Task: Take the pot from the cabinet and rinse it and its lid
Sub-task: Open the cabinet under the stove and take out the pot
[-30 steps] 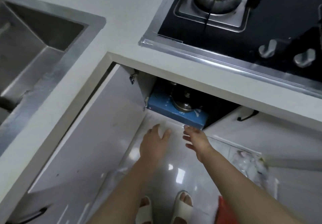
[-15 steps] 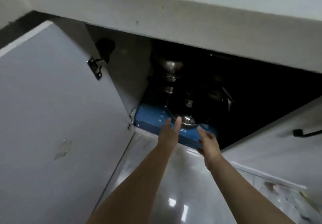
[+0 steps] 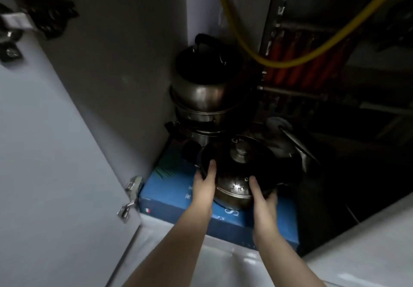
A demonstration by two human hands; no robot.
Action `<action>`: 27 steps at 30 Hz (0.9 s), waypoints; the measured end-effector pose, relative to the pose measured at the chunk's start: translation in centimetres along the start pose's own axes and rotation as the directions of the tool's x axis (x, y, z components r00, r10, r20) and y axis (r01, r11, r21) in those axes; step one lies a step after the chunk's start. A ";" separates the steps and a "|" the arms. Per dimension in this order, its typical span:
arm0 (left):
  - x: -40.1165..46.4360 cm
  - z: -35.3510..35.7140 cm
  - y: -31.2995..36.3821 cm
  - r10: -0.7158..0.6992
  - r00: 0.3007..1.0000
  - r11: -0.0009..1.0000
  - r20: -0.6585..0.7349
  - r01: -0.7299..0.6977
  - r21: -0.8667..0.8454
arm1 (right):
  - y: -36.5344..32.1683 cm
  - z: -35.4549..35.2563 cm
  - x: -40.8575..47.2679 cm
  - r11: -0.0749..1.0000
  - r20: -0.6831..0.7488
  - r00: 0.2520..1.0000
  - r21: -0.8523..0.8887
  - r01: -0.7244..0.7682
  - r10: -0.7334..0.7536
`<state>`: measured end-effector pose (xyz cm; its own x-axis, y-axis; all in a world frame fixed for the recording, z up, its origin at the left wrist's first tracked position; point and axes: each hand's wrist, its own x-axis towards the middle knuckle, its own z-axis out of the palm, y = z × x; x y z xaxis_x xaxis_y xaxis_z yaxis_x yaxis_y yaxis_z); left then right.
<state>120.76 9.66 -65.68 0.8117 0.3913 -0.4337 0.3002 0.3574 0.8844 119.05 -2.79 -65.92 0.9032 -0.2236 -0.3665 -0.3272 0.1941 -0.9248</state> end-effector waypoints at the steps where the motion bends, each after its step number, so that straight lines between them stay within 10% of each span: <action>1: 0.3 0.0 0.0 -0.007 1.000 0.998 0.021 0.008 -0.059 | 0.2 0.0 0.3 0.999 0.009 1.000 0.032 -0.003 0.002; 11: -1.4 -1.6 -0.8 0.050 0.990 0.963 0.131 -0.013 -0.270 | -0.4 -1.5 -1.2 0.986 0.178 0.984 0.167 -0.017 -0.014; 27: -27.7 -9.3 12.8 -0.067 0.998 0.952 0.014 0.068 -0.298 | -15.3 -3.2 -25.6 0.967 0.251 0.943 0.080 -0.243 0.217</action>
<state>97.47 11.27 -43.94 0.7968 0.3545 -0.4894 0.1920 0.6193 0.7613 100.08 -3.14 -42.72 0.8510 0.0713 -0.5203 -0.5137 0.3189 -0.7965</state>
